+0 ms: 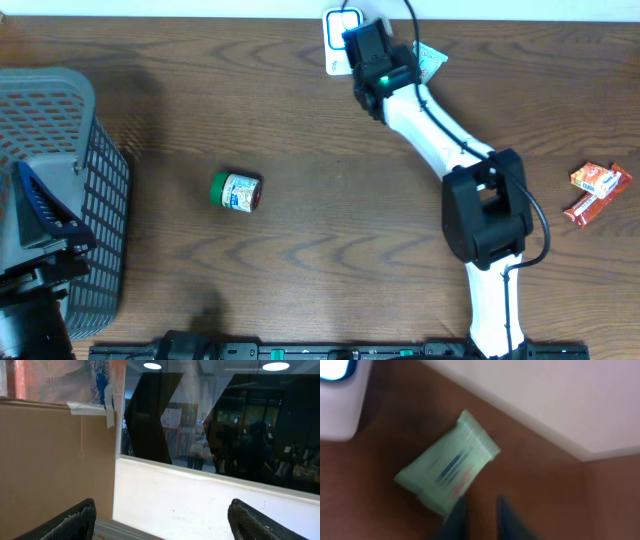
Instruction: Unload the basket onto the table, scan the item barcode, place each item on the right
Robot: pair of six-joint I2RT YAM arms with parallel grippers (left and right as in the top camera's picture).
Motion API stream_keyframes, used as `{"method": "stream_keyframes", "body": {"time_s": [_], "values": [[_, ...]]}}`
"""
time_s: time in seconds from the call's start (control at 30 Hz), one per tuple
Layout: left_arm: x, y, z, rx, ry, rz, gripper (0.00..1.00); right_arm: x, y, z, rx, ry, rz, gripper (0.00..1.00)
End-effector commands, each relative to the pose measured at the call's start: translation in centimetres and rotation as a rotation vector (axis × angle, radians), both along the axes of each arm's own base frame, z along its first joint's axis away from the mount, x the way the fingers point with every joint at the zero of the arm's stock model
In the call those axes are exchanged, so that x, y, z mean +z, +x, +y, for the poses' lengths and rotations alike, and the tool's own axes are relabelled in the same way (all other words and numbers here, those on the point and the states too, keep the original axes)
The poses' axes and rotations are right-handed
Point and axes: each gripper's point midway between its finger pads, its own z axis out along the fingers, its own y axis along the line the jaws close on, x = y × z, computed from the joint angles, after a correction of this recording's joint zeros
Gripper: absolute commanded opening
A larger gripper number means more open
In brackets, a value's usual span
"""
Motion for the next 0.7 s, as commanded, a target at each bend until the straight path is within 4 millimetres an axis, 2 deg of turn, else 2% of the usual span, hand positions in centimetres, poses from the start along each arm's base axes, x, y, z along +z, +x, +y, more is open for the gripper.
{"method": "stream_keyframes", "body": {"time_s": [0.0, 0.03, 0.07, 0.1, 0.23, 0.4, 0.53, 0.67], "values": [[0.1, -0.5, 0.2, 0.009, -0.008, -0.013, 0.84, 0.8, -0.3, 0.6, -0.093, 0.442, 0.007, 0.69], [0.1, -0.5, 0.2, 0.009, -0.008, -0.013, 0.84, 0.1, -0.6, 0.8, -0.1, 0.532, 0.05, 0.85], [0.1, -0.5, 0.2, 0.009, -0.008, -0.013, 0.84, -0.7, -0.8, 0.8, -0.111, 0.629, 0.098, 0.97], [0.1, -0.5, 0.2, 0.009, -0.008, -0.013, 0.85, -1.3, -0.9, 0.6, -0.13, 0.691, 0.127, 0.99], [0.1, -0.5, 0.2, 0.009, -0.008, -0.013, 0.84, -2.8, -0.6, -2.2, -0.281, 0.9, 0.166, 0.99], [0.1, -0.5, 0.2, 0.009, -0.008, -0.013, 0.85, -3.1, -0.2, -4.6, -0.407, 0.982, 0.14, 0.99], [0.1, -0.5, 0.2, 0.009, -0.008, -0.013, 0.84, -3.8, -0.2, -4.3, -0.481, 1.049, 0.144, 0.99], [0.1, -0.5, 0.2, 0.009, -0.008, -0.013, 0.84, -6.1, 0.0, -3.1, -0.547, 1.142, 0.181, 0.99]]}}
